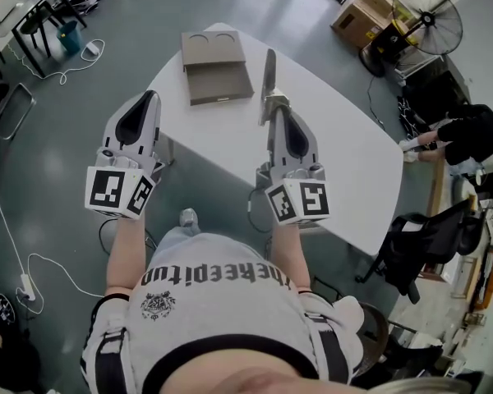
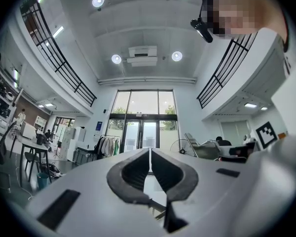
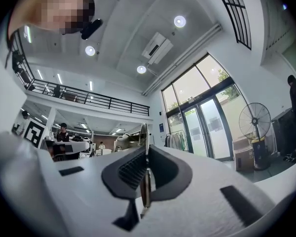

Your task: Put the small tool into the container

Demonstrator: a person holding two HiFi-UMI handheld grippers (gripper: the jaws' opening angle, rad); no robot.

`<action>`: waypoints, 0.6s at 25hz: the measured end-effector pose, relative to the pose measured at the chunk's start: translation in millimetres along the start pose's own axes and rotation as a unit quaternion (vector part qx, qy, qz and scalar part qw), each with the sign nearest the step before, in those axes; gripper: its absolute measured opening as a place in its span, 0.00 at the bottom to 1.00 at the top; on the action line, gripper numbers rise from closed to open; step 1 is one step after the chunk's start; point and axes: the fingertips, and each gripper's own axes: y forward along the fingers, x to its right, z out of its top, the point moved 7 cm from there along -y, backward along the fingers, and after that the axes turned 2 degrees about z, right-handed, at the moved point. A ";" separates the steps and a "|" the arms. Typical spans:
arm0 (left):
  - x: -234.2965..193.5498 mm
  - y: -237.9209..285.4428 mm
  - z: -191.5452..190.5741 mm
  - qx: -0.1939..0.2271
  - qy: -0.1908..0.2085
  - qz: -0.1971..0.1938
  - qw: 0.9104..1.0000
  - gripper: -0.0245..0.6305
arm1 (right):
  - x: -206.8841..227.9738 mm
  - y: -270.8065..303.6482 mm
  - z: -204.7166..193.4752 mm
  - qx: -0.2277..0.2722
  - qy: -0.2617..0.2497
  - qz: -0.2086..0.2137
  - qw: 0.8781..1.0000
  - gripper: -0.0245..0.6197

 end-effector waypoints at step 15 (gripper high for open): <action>-88.0 48.7 -18.9 -0.009 -0.012 -0.007 1.000 0.06 | -21.1 83.8 -28.2 -0.013 -0.011 -0.015 1.000 0.05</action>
